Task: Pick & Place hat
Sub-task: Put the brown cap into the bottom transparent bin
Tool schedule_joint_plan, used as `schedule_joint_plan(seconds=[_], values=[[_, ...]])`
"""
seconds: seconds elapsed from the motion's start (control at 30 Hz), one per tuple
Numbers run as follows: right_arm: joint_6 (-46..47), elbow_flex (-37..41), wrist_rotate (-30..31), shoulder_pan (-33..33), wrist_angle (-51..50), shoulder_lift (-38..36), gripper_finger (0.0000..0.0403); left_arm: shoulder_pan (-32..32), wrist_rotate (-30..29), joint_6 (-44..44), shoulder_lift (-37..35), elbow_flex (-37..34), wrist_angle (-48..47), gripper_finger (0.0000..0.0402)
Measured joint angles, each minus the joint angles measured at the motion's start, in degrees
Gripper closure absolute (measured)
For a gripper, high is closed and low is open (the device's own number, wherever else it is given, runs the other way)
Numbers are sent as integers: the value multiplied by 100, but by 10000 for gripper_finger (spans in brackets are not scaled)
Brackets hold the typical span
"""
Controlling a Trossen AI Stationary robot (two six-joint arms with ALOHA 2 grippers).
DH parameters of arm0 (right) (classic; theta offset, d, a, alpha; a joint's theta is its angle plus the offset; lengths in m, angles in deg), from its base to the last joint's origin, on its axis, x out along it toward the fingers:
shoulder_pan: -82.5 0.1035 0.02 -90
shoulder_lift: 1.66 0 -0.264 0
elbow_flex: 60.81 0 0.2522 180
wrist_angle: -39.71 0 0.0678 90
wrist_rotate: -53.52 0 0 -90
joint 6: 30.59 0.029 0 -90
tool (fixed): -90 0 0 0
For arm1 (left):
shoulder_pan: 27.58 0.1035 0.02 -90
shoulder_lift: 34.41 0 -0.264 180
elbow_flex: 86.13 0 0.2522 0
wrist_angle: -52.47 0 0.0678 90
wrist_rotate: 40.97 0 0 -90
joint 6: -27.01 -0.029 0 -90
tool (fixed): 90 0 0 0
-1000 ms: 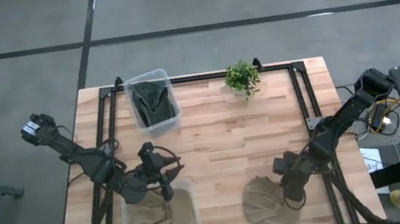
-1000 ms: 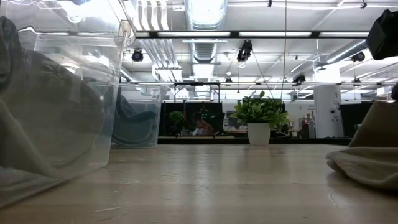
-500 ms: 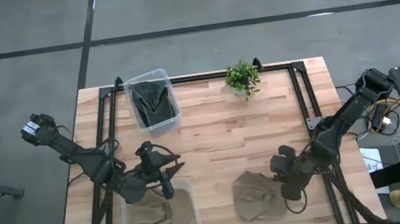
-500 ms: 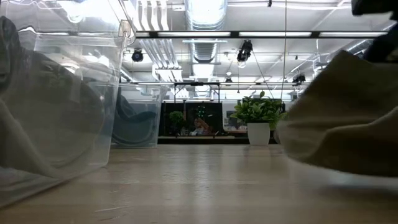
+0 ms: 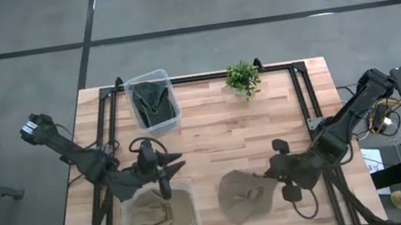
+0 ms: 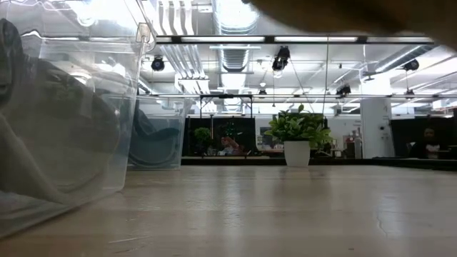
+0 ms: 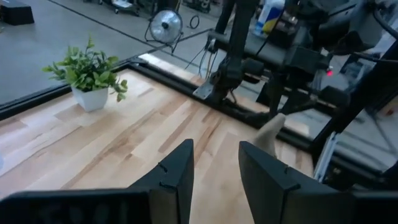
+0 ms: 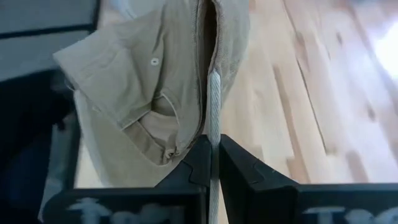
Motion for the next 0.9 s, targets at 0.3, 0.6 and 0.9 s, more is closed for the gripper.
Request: schedule_joint_plan(seconds=[0.3,0.6,0.9], values=[[-1152,-1019,186,-42,255,4,392,2,-193,-391,-201,778,22,282],[-2357,-1211,-590,-581,1524,420,391,2,-522,-786,-247,1421,37,282],[-3214,-2082,-902,-1048,1585,1729,391,2,-523,-970,-250,1586,14,282]])
